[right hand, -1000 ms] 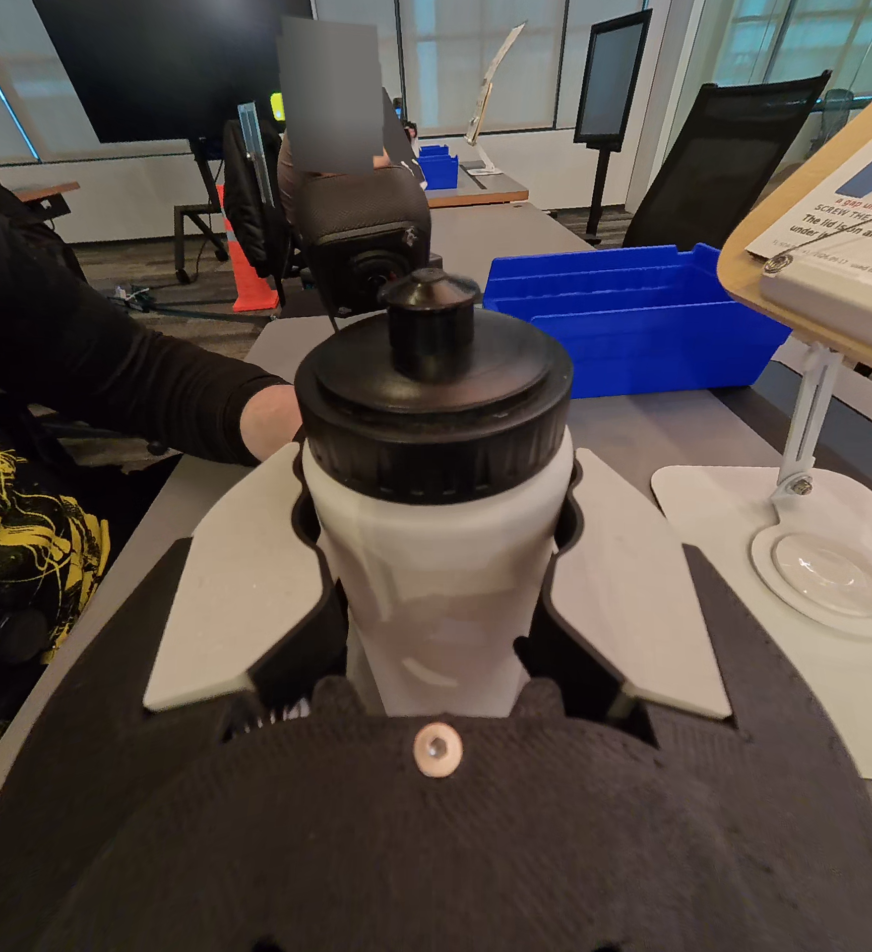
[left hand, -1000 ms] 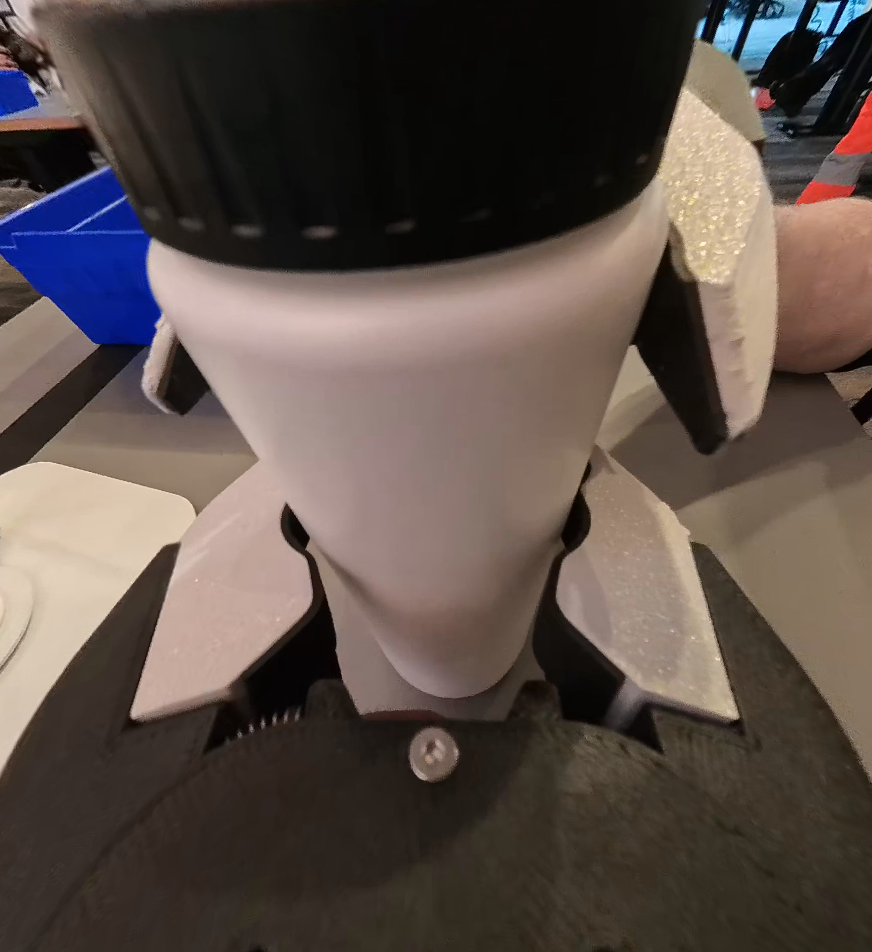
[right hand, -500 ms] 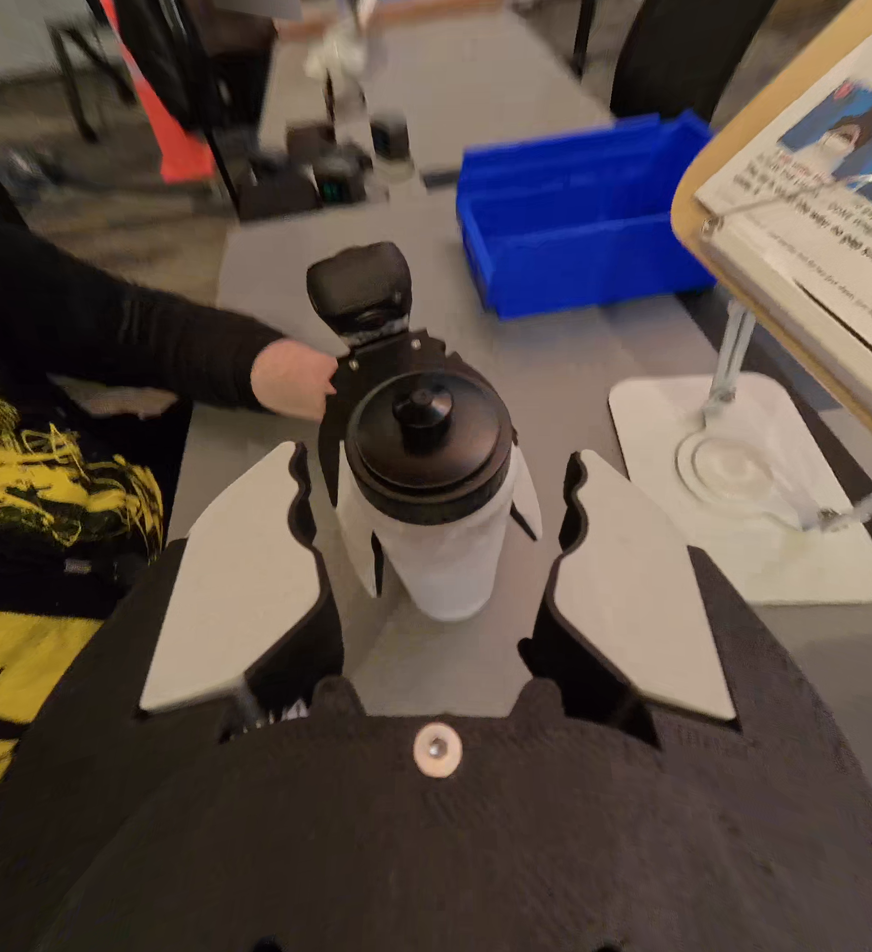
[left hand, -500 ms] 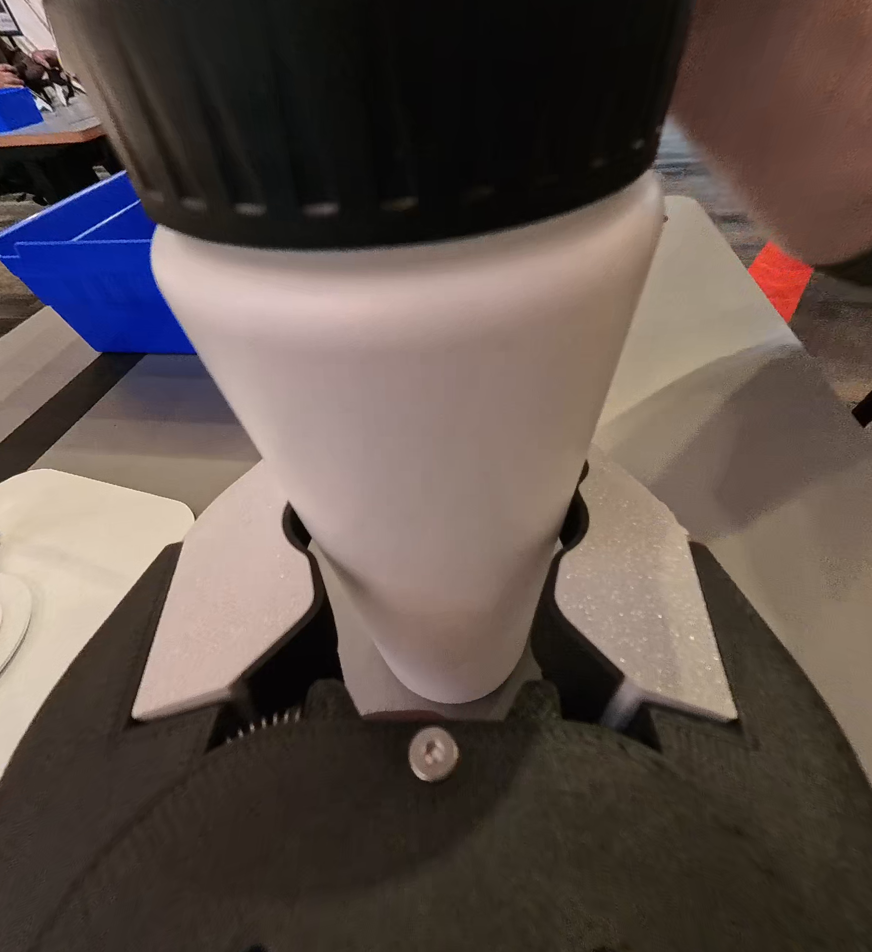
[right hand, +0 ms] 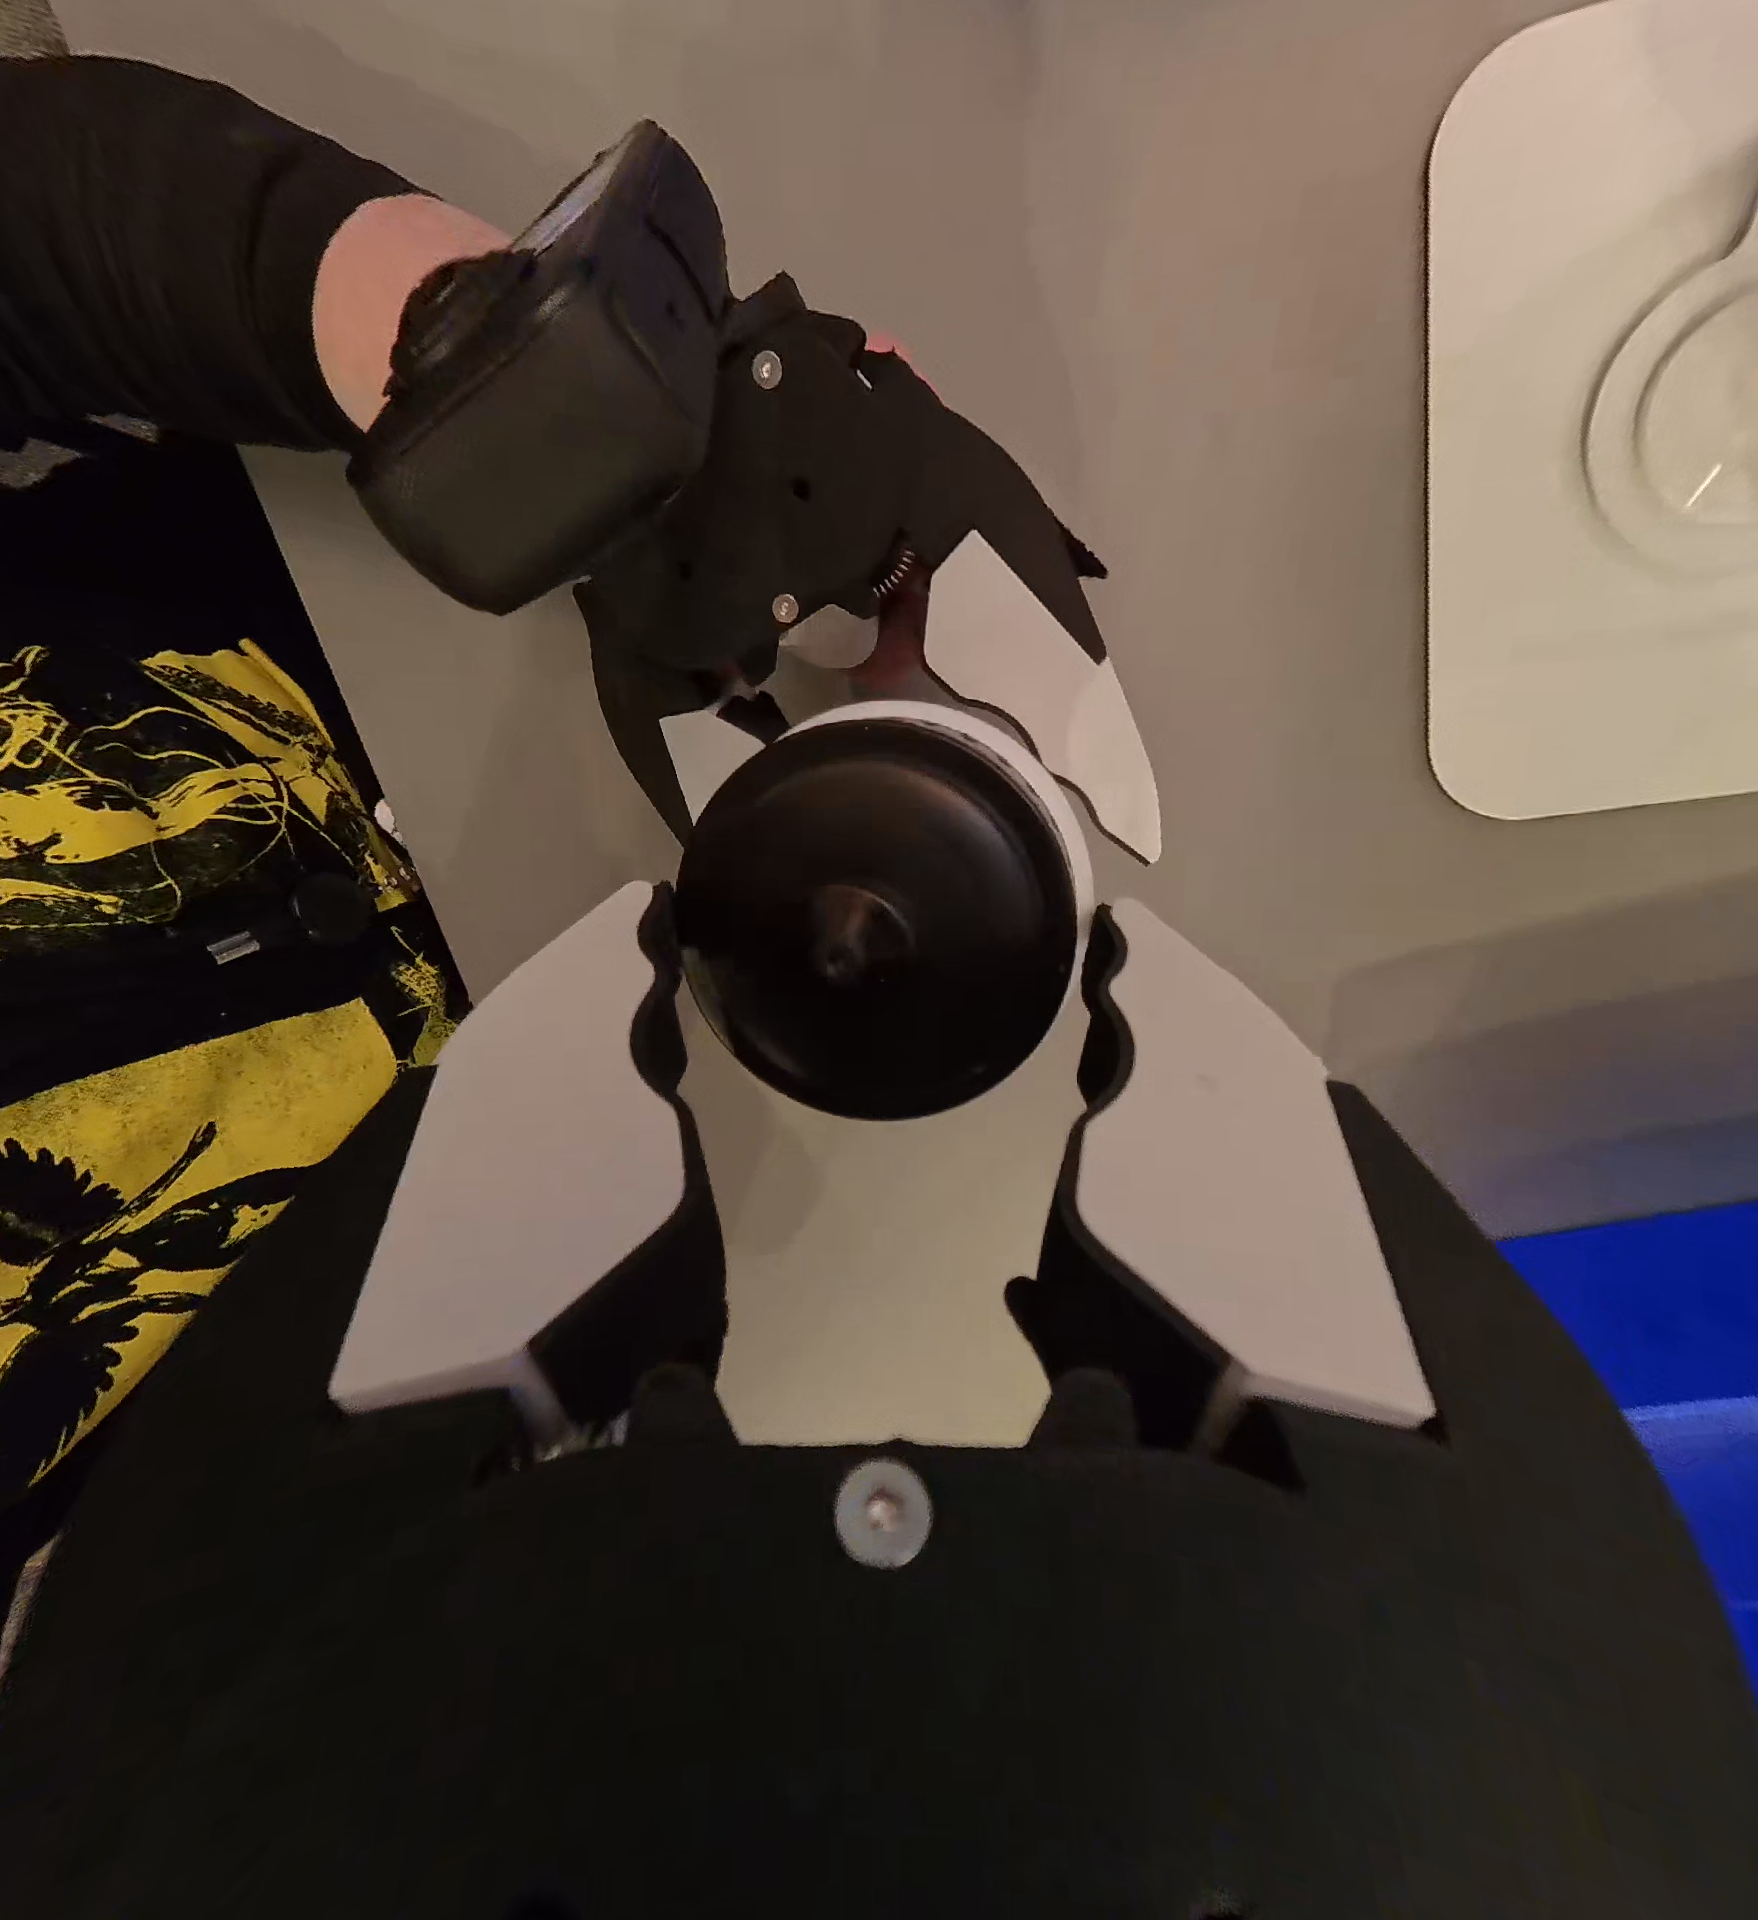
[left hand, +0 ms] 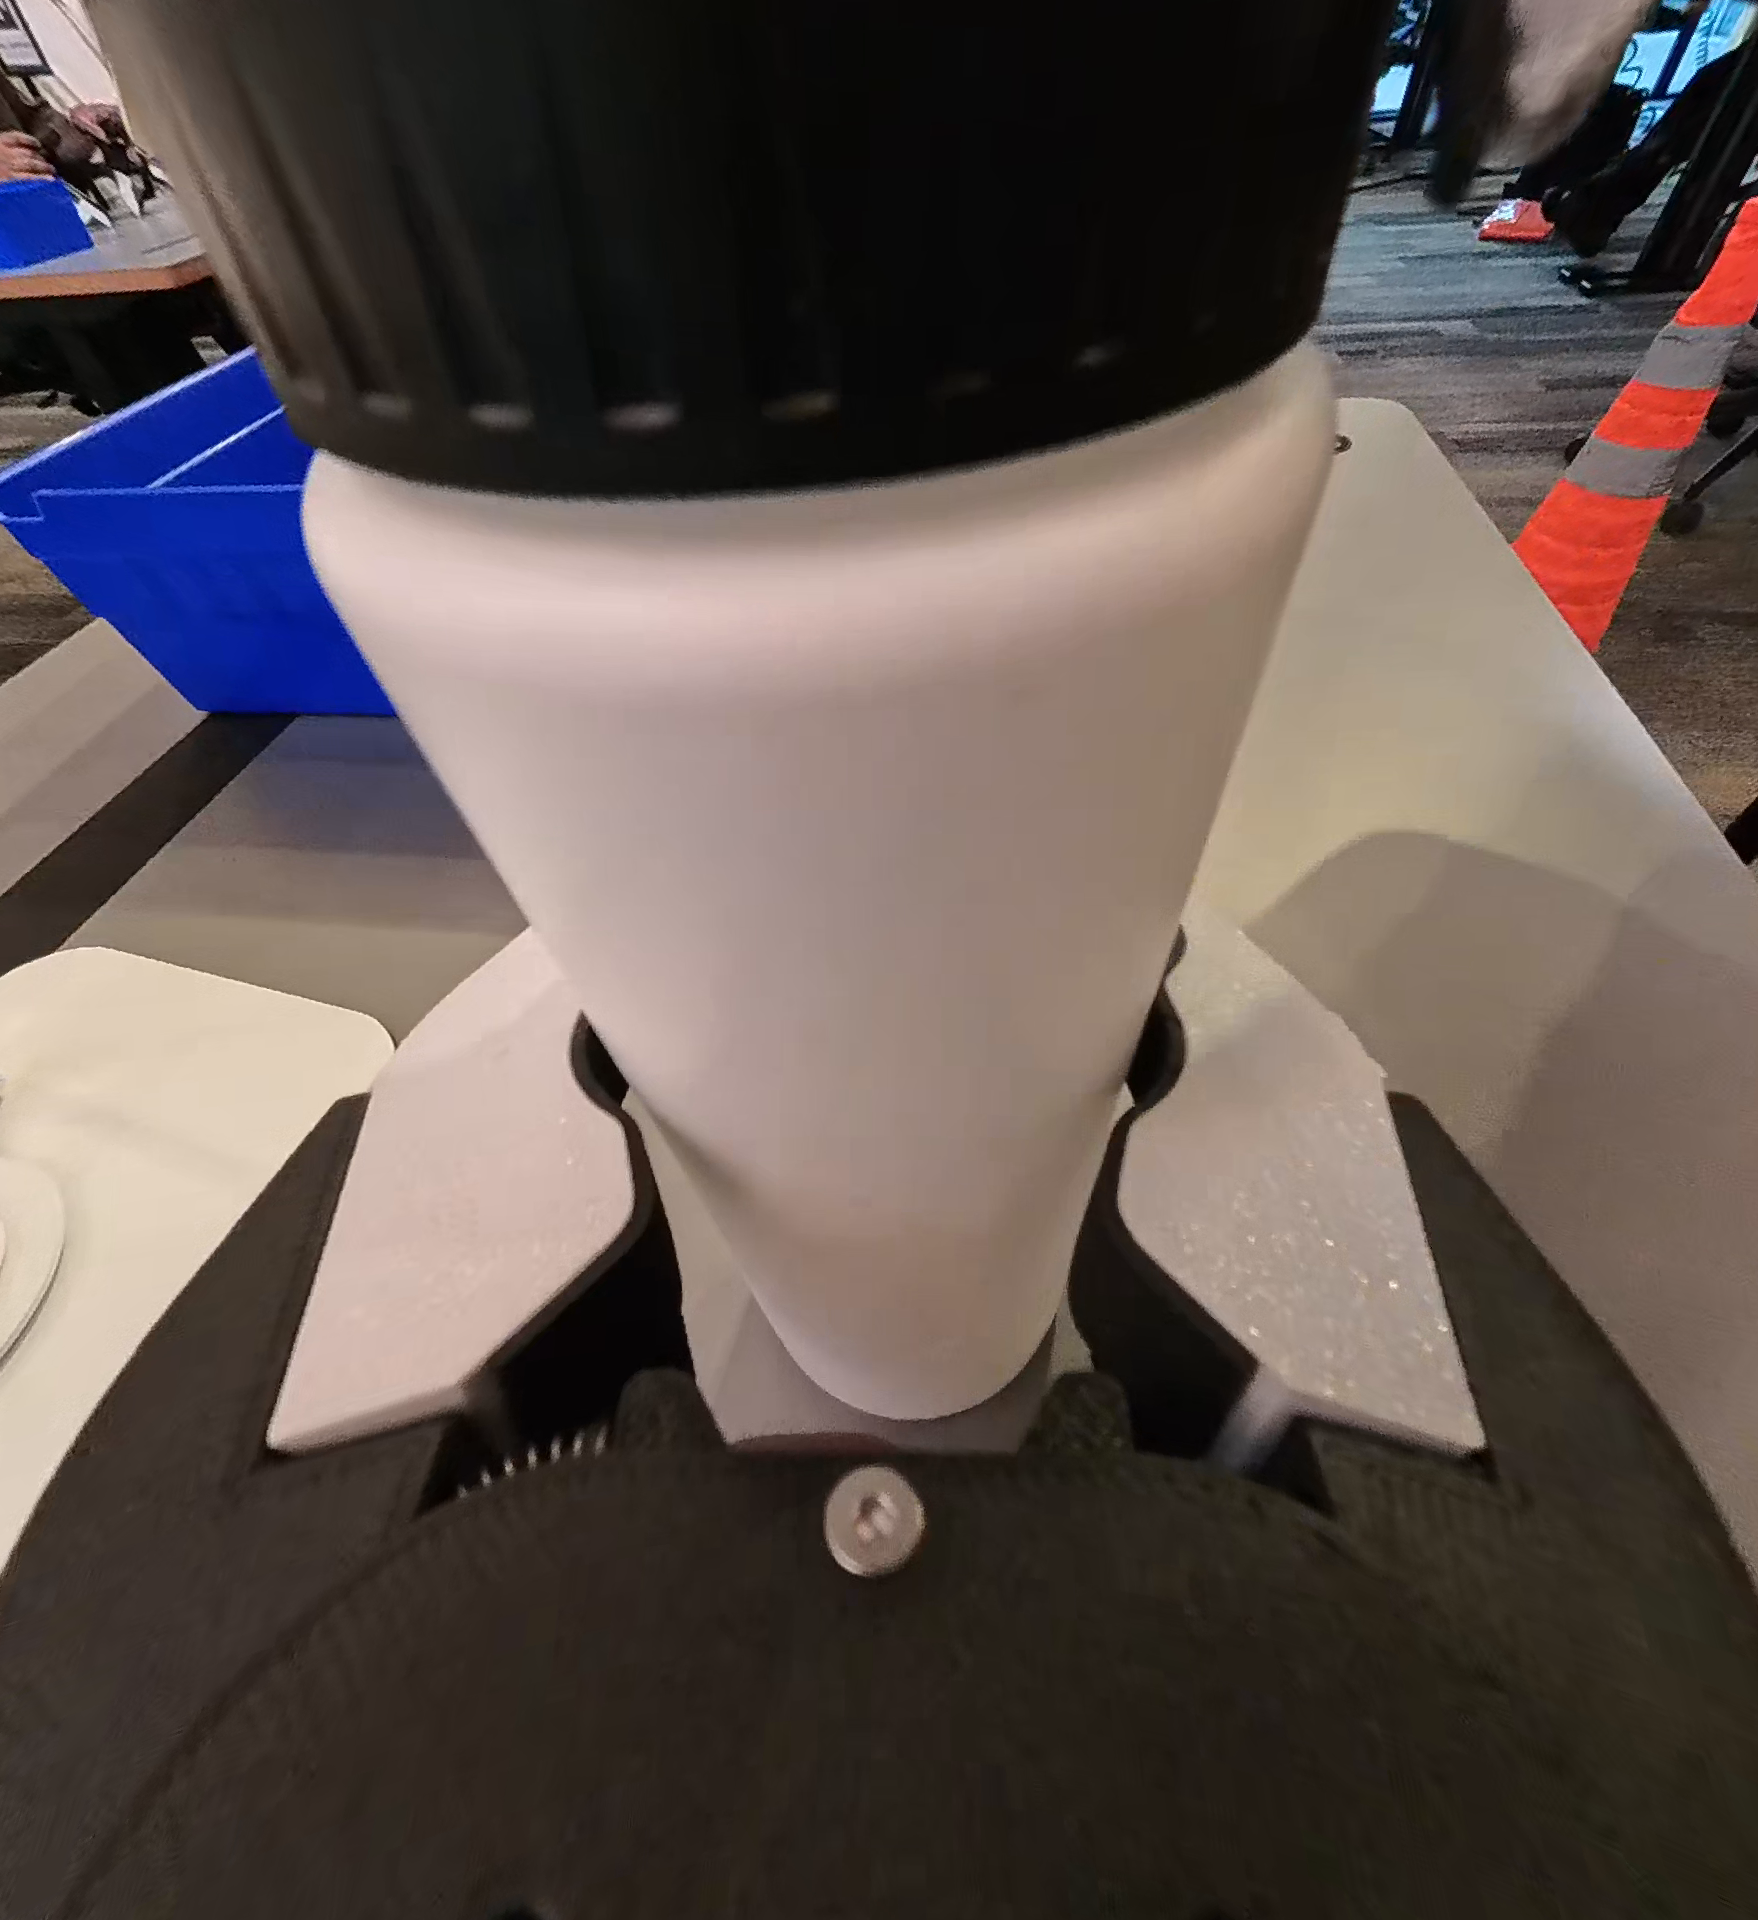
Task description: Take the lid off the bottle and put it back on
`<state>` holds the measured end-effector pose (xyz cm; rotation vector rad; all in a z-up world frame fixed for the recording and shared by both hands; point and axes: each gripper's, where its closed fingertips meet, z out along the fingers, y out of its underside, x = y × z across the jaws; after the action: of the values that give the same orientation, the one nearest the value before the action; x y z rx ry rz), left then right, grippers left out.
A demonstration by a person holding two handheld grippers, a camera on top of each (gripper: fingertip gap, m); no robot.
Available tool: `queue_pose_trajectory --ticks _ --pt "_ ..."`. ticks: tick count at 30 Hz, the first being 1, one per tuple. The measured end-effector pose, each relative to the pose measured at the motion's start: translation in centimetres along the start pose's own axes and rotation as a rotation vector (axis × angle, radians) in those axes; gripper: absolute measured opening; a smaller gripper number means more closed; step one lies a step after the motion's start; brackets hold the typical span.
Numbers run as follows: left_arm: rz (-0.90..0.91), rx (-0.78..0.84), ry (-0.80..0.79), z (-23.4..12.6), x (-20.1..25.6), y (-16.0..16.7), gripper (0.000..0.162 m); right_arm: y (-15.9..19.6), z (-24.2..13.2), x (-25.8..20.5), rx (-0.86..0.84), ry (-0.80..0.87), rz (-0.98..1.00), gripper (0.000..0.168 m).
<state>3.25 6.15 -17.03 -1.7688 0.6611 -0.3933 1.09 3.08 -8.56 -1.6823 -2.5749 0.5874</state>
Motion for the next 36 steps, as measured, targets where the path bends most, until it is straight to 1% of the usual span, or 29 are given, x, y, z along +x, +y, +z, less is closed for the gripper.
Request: queue_pose_trajectory --ticks 3,8,19,26,33,34,36 --pt "0.001 -0.001 0.0 0.02 0.01 0.0 0.096 -0.06 0.13 -0.01 -0.026 0.01 0.025 0.076" --pt "0.002 -0.001 0.006 0.03 0.03 0.0 0.095 0.09 0.1 -0.03 -0.098 0.019 0.013 0.075" --pt "0.0 -0.005 -0.01 0.17 -0.25 0.05 0.091 0.27 0.01 0.21 -0.176 -0.017 -0.166 0.073" --pt "-0.001 -0.008 -0.006 0.2 -0.32 0.06 0.089 -0.07 0.11 0.11 -0.208 -0.067 -0.378 0.072" --pt "0.001 -0.004 0.009 0.29 -0.26 0.02 0.089 0.24 0.02 0.04 -0.287 -0.151 -0.723 0.073" --pt "-0.001 -0.001 0.01 0.25 -0.28 0.02 0.09 0.18 0.04 0.06 -0.304 -0.151 -0.736 0.073" --pt "-0.005 0.0 0.008 0.27 -0.3 0.01 0.091 0.09 0.03 0.14 -0.33 -0.129 -0.702 0.073"
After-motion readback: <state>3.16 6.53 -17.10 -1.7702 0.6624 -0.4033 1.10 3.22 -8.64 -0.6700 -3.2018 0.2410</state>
